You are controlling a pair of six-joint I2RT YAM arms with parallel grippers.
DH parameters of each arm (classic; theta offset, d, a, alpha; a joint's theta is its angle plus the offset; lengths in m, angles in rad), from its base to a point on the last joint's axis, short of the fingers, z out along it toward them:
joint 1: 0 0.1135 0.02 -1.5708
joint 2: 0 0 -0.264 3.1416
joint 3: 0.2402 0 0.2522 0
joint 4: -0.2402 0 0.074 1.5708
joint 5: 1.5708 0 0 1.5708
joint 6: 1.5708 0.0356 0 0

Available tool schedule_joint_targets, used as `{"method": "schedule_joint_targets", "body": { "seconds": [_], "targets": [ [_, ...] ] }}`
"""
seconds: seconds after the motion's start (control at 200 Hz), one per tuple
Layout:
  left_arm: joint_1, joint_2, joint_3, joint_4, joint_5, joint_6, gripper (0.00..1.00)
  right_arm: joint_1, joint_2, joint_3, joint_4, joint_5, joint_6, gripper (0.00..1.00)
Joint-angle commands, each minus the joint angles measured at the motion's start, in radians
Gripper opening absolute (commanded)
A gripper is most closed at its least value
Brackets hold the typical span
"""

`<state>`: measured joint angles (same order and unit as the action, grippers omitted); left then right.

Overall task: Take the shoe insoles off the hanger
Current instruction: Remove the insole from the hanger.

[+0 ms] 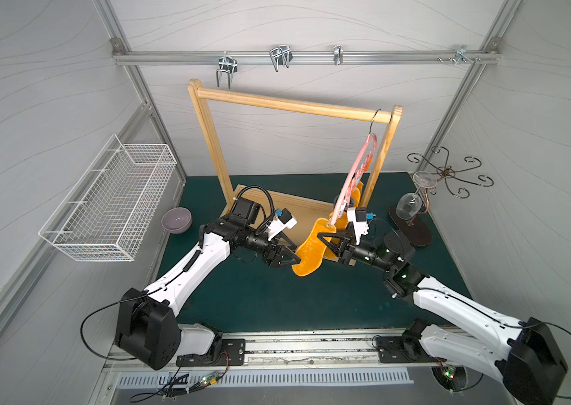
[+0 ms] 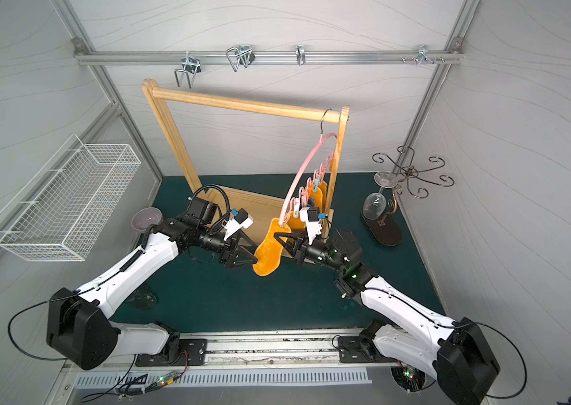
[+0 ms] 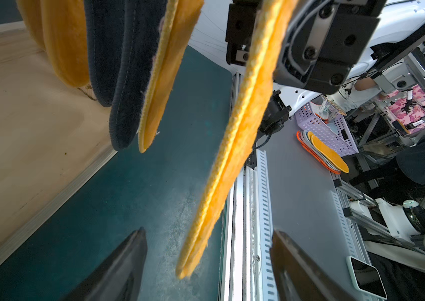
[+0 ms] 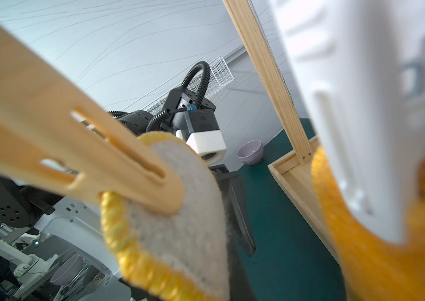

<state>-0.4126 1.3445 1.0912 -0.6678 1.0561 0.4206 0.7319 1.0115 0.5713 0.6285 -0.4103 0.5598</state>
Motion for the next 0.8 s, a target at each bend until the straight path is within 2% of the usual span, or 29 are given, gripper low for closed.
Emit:
{"method": "schedule_joint_targets", "body": {
  "seconds": [0.0, 0.055, 0.27, 0.32, 0.42, 0.53, 0.585, 0.65, 0.735, 0.795],
  "targets": [
    [-0.021, 0.008, -0.01, 0.056, 0.023, 0.026, 0.76, 0.004, -0.003, 0.002, 0.095, -0.004, 0.035, 0.02],
    [-0.025, 0.01, -0.019, 0.053, 0.023, 0.038, 0.72, 0.004, 0.002, 0.0, 0.108, -0.004, 0.037, 0.02],
    [-0.038, 0.022, -0.008, 0.024, 0.02, 0.064, 0.4, 0.007, 0.02, -0.007, 0.152, -0.027, 0.034, 0.03],
    [-0.038, 0.024, -0.007, 0.015, 0.017, 0.076, 0.29, 0.007, 0.023, -0.003, 0.153, -0.029, 0.034, 0.03],
    [-0.038, 0.031, 0.007, -0.009, 0.012, 0.092, 0.0, 0.008, 0.025, 0.002, 0.147, -0.031, 0.03, 0.04],
    [-0.038, 0.031, 0.018, -0.071, 0.034, 0.154, 0.0, 0.009, 0.025, -0.002, 0.145, -0.021, 0.029, 0.11],
    [-0.038, 0.031, 0.017, -0.082, 0.051, 0.171, 0.0, 0.009, 0.023, -0.001, 0.142, -0.018, 0.031, 0.23],
    [-0.038, 0.03, 0.019, -0.094, 0.051, 0.182, 0.0, 0.009, 0.011, -0.005, 0.137, -0.017, 0.021, 0.3],
    [-0.038, 0.021, 0.019, -0.104, 0.023, 0.196, 0.0, 0.009, -0.02, -0.022, 0.126, 0.008, -0.013, 0.48],
    [-0.038, 0.017, 0.012, -0.103, 0.011, 0.204, 0.0, 0.009, -0.05, -0.038, 0.117, 0.022, -0.057, 0.53]
  ]
}}
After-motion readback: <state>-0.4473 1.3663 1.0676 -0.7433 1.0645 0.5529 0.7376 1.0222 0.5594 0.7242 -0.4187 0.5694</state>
